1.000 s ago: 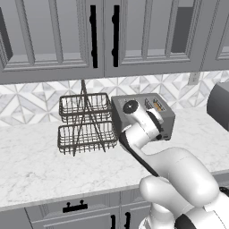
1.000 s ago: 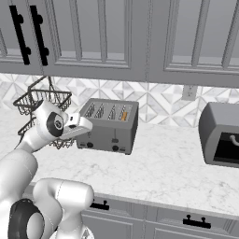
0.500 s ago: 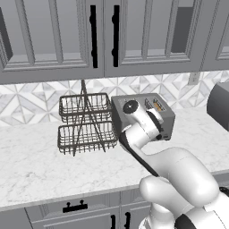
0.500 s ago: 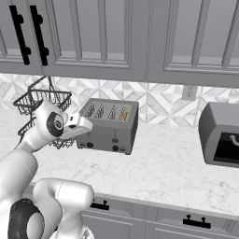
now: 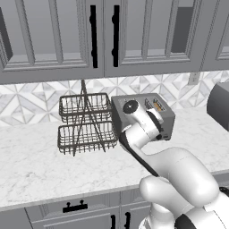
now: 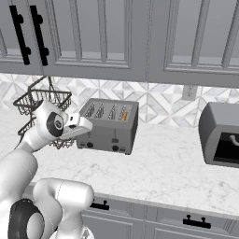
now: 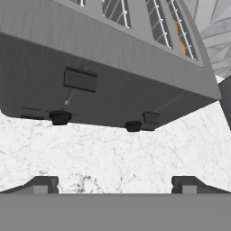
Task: Start the toaster. Once the lever pops up, take the bread to the plate on the dining counter.
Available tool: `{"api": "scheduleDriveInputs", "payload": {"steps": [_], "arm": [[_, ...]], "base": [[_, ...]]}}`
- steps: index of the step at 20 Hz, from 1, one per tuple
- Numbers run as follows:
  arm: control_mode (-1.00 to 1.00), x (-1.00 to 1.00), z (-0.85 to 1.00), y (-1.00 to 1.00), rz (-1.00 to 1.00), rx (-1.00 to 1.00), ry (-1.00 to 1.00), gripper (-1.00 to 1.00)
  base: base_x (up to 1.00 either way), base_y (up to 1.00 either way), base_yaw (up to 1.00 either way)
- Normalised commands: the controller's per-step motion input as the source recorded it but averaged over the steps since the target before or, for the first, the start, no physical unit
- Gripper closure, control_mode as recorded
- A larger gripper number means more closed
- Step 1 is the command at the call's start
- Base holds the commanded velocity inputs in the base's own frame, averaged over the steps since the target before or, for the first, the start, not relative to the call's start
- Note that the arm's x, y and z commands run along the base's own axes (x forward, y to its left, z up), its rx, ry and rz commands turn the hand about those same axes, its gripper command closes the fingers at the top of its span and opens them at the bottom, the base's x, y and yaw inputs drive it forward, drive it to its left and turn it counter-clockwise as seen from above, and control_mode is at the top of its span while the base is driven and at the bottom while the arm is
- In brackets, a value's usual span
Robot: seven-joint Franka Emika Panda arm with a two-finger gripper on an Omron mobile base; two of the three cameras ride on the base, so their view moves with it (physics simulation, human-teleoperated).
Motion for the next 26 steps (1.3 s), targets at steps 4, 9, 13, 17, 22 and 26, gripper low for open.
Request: {"api": "scheduleDriveInputs", "payload": {"steps": [4,9,13,17,22,26], "arm": [[-1.0,0.0,0.0,0.0,0.0,0.0,0.0,-1.0],[-1.0,0.0,0.0,0.0,0.0,0.0,0.0,-1.0],[-1.0,0.0,0.0,0.0,0.0,0.0,0.0,-1.0],[-1.0,0.0,0.0,0.0,0.0,0.0,0.0,-1.0],[-1.0,0.0,0.0,0.0,0.0,0.0,0.0,-1.0],[-1.0,0.0,0.0,0.0,0.0,0.0,0.0,-1.0]], "base": [[0.0,0.0,0.0],[0.0,0.0,0.0],[0.0,0.0,0.0],[0.0,0.0,0.0],[0.0,0.0,0.0],[0.0,0.0,0.0]]}}
